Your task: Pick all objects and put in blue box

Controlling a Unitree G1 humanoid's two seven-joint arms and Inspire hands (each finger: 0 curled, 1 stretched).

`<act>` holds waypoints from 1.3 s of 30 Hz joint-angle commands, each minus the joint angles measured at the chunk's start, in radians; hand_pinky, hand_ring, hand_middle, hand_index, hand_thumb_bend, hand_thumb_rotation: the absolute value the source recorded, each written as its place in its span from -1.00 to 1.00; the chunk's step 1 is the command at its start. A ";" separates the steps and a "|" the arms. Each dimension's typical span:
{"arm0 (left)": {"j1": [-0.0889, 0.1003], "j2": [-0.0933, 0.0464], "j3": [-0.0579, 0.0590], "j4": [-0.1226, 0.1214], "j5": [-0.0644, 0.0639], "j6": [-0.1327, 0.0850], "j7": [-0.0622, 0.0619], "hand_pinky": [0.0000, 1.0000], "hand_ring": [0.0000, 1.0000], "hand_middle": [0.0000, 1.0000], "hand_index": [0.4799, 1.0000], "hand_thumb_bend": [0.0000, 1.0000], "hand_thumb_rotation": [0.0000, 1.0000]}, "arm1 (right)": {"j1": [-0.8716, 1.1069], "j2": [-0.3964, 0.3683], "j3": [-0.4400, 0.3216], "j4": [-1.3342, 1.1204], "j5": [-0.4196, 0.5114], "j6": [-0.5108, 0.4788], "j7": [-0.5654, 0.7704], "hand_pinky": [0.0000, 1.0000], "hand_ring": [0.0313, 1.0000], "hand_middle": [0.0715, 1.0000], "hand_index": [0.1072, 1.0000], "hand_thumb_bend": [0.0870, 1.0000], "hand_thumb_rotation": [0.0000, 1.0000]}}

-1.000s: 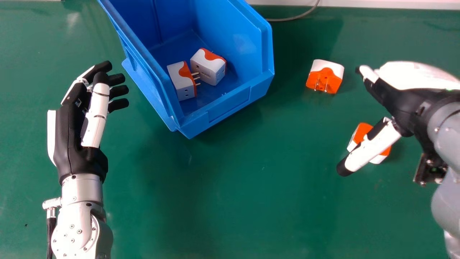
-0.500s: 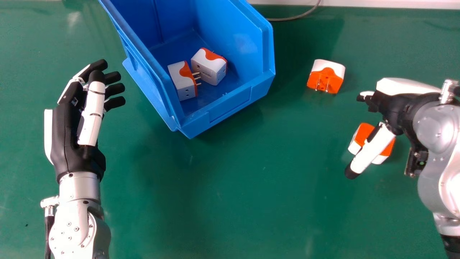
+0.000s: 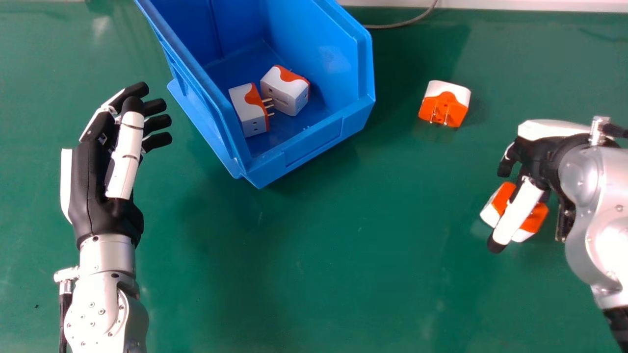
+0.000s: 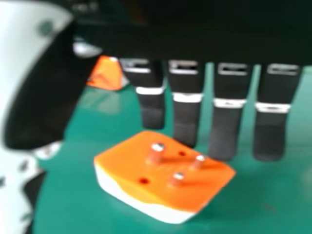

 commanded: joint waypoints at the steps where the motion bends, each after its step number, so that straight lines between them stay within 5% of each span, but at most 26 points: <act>1: -0.015 0.015 0.007 0.001 -0.006 -0.028 -0.008 0.29 0.35 0.38 -0.06 -0.04 0.24 | -0.034 -0.022 0.012 0.014 0.015 0.016 0.003 -0.01 0.25 0.39 0.52 1.00 -0.54; 8: -0.019 0.013 0.011 0.008 -0.010 -0.037 -0.012 0.29 0.35 0.39 -0.05 -0.04 0.24 | -0.056 -0.042 0.040 0.049 0.051 0.018 -0.005 -0.06 0.22 0.37 0.50 1.00 -0.54; 12: -0.020 0.018 0.008 0.009 0.002 -0.035 -0.006 0.29 0.35 0.39 -0.05 -0.04 0.24 | -0.072 -0.039 0.057 0.065 0.055 0.046 -0.002 -0.09 0.19 0.35 0.48 1.00 -0.53; 16: -0.021 0.015 0.011 0.007 -0.011 -0.033 -0.012 0.29 0.35 0.38 -0.05 -0.03 0.24 | -0.070 -0.044 0.066 0.057 0.077 0.049 -0.015 -0.09 0.21 0.36 0.47 1.00 -0.52; 25: -0.025 0.023 0.012 0.019 -0.006 -0.036 -0.012 0.28 0.34 0.38 -0.06 -0.01 0.23 | -0.067 -0.033 0.102 0.074 0.127 0.049 -0.050 -0.17 0.14 0.32 0.47 0.99 -0.50; 35: -0.025 0.023 0.015 0.012 -0.023 -0.023 -0.019 0.28 0.34 0.38 -0.06 0.02 0.23 | -0.117 -0.036 0.179 0.204 0.167 0.023 -0.085 -0.19 0.14 0.32 0.50 0.97 -0.50; 39: -0.024 0.026 0.014 0.008 -0.019 -0.021 -0.016 0.27 0.34 0.38 -0.07 0.02 0.23 | -0.136 -0.044 0.199 0.243 0.183 0.012 -0.086 -0.14 0.20 0.36 0.52 0.96 -0.48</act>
